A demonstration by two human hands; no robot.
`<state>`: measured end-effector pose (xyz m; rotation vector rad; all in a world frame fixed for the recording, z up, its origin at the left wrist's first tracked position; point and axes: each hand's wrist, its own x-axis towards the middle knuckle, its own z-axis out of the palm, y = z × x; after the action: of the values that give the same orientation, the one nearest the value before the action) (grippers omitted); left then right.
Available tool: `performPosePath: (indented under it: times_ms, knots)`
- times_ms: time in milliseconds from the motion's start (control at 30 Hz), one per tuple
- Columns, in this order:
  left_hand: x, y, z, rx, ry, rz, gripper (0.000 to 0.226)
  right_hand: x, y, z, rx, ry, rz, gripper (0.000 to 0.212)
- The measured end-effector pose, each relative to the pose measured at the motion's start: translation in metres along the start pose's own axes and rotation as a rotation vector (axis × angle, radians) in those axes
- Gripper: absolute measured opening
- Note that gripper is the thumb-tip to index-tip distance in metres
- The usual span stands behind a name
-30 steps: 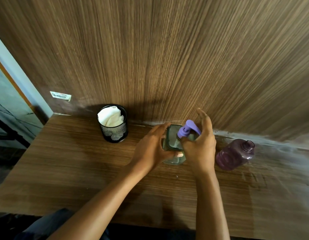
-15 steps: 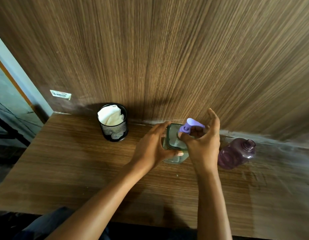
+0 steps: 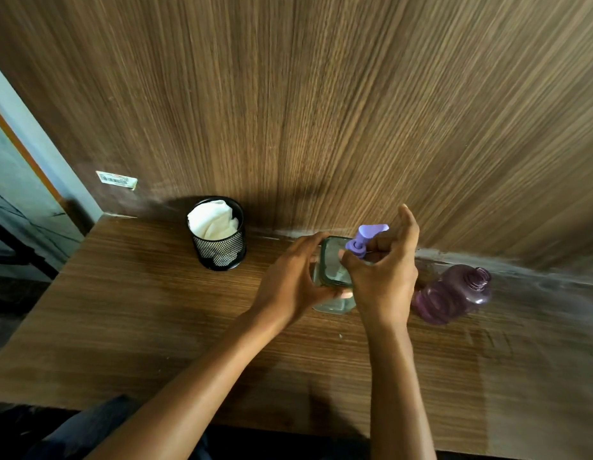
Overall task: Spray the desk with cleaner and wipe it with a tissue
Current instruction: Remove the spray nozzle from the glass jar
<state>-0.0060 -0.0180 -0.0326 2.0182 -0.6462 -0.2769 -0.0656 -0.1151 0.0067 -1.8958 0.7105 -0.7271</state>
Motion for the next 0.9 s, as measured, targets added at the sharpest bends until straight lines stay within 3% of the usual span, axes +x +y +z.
performPosePath:
  times_ms: [333,500,600,900]
  knots:
    - [0.002,-0.004,0.003,0.000,-0.023,-0.019,0.096,0.003,0.003,-0.009,0.098,-0.131,0.007,0.073]
    - [-0.001,0.000,0.000,-0.014,-0.007,-0.020,0.101,-0.001,0.001,0.001,-0.098,-0.076,-0.063,0.088]
    - [-0.001,0.001,0.001,-0.024,-0.005,-0.015,0.100,0.000,0.001,0.001,-0.132,-0.050,-0.056,0.077]
    - [-0.002,0.000,0.000,-0.046,-0.031,0.006,0.091,0.002,-0.007,-0.010,0.097,-0.081,0.020,0.062]
